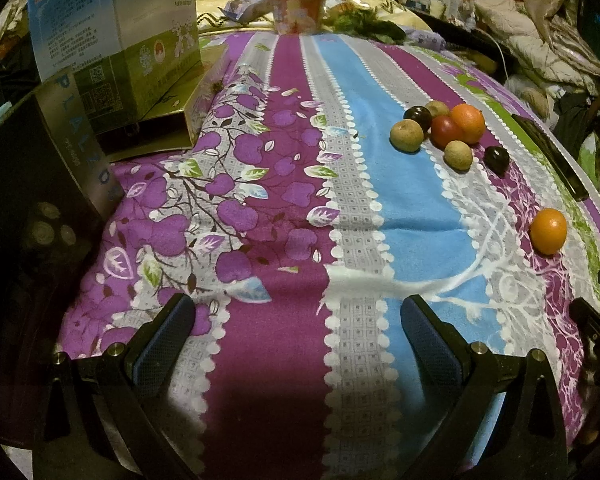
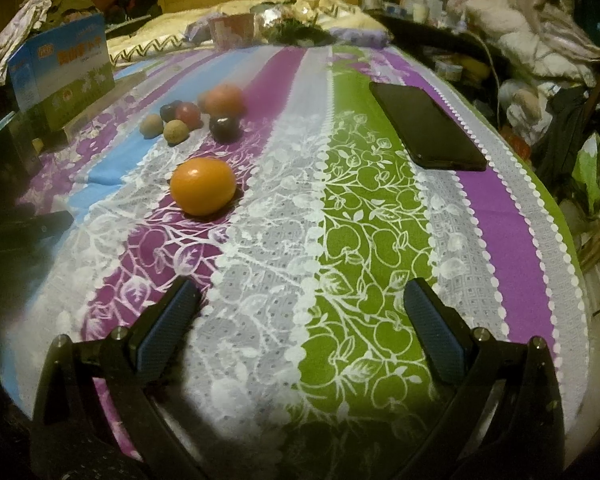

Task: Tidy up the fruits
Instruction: 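Grasp the orange with the right tool while the left tool grasps a small yellowish fruit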

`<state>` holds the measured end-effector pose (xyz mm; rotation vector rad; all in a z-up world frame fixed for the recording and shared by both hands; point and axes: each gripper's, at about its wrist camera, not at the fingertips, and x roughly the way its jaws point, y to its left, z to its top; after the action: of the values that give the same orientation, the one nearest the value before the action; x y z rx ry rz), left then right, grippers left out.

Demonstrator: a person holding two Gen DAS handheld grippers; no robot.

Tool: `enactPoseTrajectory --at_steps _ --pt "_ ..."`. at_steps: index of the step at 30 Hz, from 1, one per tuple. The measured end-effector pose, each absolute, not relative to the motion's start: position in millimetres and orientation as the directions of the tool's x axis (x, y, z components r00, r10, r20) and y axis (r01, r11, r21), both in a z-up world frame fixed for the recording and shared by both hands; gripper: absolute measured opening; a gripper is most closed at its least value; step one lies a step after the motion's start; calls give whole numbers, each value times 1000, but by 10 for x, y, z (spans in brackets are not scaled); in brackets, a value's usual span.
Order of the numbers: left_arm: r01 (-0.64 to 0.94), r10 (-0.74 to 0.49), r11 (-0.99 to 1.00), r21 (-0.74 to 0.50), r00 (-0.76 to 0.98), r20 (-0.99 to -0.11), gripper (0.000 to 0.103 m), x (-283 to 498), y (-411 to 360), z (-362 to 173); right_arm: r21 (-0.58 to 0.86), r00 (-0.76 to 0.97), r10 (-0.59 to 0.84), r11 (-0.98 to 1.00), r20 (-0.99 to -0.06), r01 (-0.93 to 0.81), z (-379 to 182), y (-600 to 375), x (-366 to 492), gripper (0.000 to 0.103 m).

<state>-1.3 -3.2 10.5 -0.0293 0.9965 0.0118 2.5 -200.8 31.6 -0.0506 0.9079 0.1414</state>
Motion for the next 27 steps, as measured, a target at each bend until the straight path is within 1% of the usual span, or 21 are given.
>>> enactPoseTrajectory --at_steps 3,5,6,8,11,12,13,14,15,17,18,20,21,22,27 --pt "-5 -3 1000 -7 556 -831 102 -48 -26 252 57 635 155 983 -757 -172 502 -1998 0 102" --pt "-6 -7 1000 -13 604 -797 102 -68 -25 426 80 644 194 976 -740 -203 584 -1979 27 101" --pt "-16 -4 1000 -18 625 -781 102 -79 -18 486 97 641 219 971 -736 -221 610 -1964 61 97" --pt "-34 -19 998 -54 655 -756 102 -56 14 586 122 620 257 960 -741 -253 601 -1898 156 94" --pt "-42 -49 994 -103 663 -747 102 33 44 638 109 604 256 957 -755 -270 502 -1819 324 87" --pt "-27 -79 991 -128 650 -756 102 83 25 626 107 595 254 956 -763 -272 461 -1808 383 80" --pt "-8 -115 988 -155 633 -766 100 129 -11 610 109 585 259 954 -768 -278 438 -1770 424 75" --pt "10 -142 985 -175 626 -767 96 161 -53 605 107 572 258 953 -778 -285 397 -1744 474 74" --pt "35 -172 981 -192 620 -766 89 206 -112 594 96 566 248 954 -786 -284 376 -1701 522 73" --pt "88 -240 968 -234 594 -768 82 340 -248 580 87 553 234 956 -800 -279 343 -1661 548 73" --pt "101 -265 962 -255 584 -767 77 409 -289 565 88 541 230 958 -809 -274 316 -1684 565 71" --pt "125 -308 949 -289 561 -768 71 567 -392 519 79 546 221 959 -808 -272 335 -1683 549 58" --pt "139 -325 944 -299 549 -770 67 645 -445 499 85 542 227 958 -809 -274 343 -1696 542 44" --pt "158 -339 940 -303 537 -773 64 705 -522 471 102 534 242 955 -810 -277 350 -1718 545 43" --pt "195 -378 926 -323 505 -776 45 899 -740 376 164 544 274 956 -793 -242 451 -1945 444 43"
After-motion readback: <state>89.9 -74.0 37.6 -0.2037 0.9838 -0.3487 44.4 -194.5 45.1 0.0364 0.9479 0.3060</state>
